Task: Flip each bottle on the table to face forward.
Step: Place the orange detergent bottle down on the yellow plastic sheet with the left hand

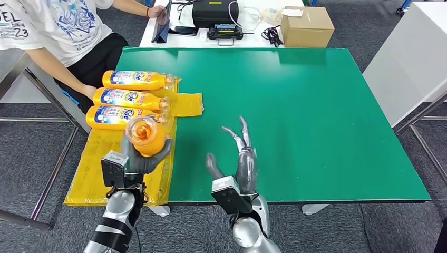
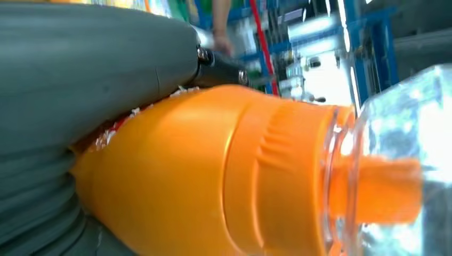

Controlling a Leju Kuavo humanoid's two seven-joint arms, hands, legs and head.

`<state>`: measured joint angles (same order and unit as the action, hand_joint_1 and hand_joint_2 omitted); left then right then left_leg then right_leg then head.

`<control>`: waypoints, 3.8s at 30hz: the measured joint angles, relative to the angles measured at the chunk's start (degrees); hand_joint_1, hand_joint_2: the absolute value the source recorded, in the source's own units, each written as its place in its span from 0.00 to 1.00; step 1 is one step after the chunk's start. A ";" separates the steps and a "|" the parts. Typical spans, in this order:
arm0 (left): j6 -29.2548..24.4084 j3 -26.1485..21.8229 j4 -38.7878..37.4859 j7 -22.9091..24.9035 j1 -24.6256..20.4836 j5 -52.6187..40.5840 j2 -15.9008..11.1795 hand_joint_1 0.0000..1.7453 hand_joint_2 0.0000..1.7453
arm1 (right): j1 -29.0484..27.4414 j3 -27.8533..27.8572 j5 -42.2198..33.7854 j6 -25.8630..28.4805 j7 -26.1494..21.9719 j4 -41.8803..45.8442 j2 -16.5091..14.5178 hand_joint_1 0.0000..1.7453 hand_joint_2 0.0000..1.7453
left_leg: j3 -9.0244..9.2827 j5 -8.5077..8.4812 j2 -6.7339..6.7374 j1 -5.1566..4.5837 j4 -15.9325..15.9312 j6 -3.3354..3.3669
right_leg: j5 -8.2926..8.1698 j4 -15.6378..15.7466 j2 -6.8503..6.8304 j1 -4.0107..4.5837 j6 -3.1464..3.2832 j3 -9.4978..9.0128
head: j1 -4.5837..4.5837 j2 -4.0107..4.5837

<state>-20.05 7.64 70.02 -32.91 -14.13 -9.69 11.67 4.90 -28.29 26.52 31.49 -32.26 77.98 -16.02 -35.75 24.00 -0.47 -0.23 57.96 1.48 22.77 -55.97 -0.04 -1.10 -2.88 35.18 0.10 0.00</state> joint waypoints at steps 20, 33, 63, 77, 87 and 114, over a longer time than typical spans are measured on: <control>-19.75 -10.29 -2.20 9.99 -4.48 -73.21 0.53 1.00 1.00 | -0.39 -0.80 -3.83 0.38 -0.61 6.77 0.24 0.00 0.00 | 0.00 -0.01 -0.02 -0.03 0.00 0.02 | -0.01 0.01 0.00 -0.02 0.00 -0.01 | -0.01 0.00; -19.98 -6.26 -16.14 24.59 -7.32 -78.52 -4.33 1.00 1.00 | -0.58 -0.29 -4.58 0.60 -0.10 8.97 0.45 0.00 0.00 | 0.00 -0.01 -0.03 -0.02 0.00 0.01 | 0.00 0.00 0.00 -0.03 0.00 0.01 | 0.01 0.00; -11.67 -1.60 -38.60 15.39 -14.63 -60.39 -8.10 0.00 1.00 | -1.42 0.14 -5.13 -3.85 0.80 9.40 0.72 0.00 0.00 | 0.29 -0.02 -0.10 -0.03 0.00 0.02 | 0.00 0.01 -0.04 -0.04 0.00 -0.33 | -0.01 0.00; 14.61 -5.02 -34.56 4.46 -14.43 -36.15 -6.36 0.00 0.00 | -1.52 0.86 -5.31 -5.38 0.89 8.75 0.60 0.00 0.00 | 0.56 -0.01 -0.12 -0.08 -0.01 0.03 | 0.02 0.01 -0.05 -0.09 -0.01 -0.63 | 0.02 0.00; 25.42 -6.33 -31.79 1.33 -12.46 -26.07 -5.66 0.00 0.00 | -1.31 1.15 -5.63 -5.78 0.53 7.30 0.38 0.00 0.00 | 0.53 0.00 -0.11 -0.05 -0.02 0.02 | 0.02 0.01 -0.05 -0.06 0.00 -0.59 | -0.01 0.00; -3.92 -10.19 6.00 -6.04 0.90 4.31 1.50 0.00 1.00 | -1.75 0.82 -6.54 0.74 -1.72 4.78 0.26 0.00 1.00 | 0.17 0.03 -0.06 -0.06 -0.02 0.02 | 0.02 0.02 -0.02 -0.07 -0.01 -0.18 | 0.00 0.00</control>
<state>-23.96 -2.55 76.02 -38.95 -13.23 -5.38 13.17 3.15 -27.47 19.98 32.22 -33.98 82.76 -15.76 -35.58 24.03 -0.53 -0.29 57.95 1.50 22.79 -55.95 -0.07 -1.16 -2.89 34.99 0.10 0.00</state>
